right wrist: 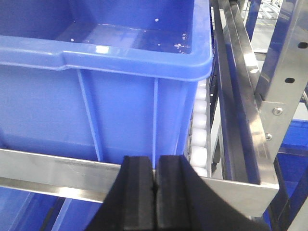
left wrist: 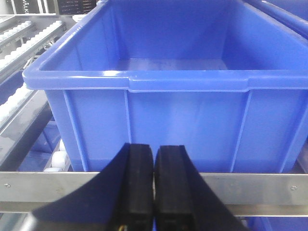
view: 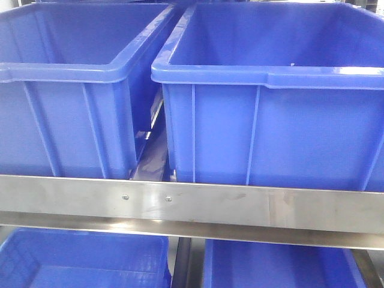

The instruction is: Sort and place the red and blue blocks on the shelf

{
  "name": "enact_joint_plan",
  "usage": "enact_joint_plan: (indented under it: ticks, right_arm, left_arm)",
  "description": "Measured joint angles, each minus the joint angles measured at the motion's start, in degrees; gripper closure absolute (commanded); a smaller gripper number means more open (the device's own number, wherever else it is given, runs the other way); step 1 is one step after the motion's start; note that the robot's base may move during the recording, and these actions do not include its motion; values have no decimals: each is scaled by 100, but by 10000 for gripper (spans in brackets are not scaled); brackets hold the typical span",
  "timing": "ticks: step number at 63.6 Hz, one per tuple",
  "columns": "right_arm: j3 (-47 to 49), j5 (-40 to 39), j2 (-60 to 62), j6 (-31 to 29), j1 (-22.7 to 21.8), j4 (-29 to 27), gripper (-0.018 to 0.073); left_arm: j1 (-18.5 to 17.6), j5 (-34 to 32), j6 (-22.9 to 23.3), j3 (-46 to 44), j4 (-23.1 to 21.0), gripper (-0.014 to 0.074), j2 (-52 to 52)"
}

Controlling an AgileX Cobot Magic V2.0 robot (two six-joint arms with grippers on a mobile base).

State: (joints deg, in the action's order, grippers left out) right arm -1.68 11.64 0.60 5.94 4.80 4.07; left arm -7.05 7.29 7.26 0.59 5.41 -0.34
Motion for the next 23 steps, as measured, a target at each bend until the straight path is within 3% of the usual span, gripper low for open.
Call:
enact_joint_plan:
  ticks: [23]
  right_arm:
    - [0, 0, 0, 0, 0, 0, 505]
  left_arm:
    - [0, 0, 0, 0, 0, 472, 0]
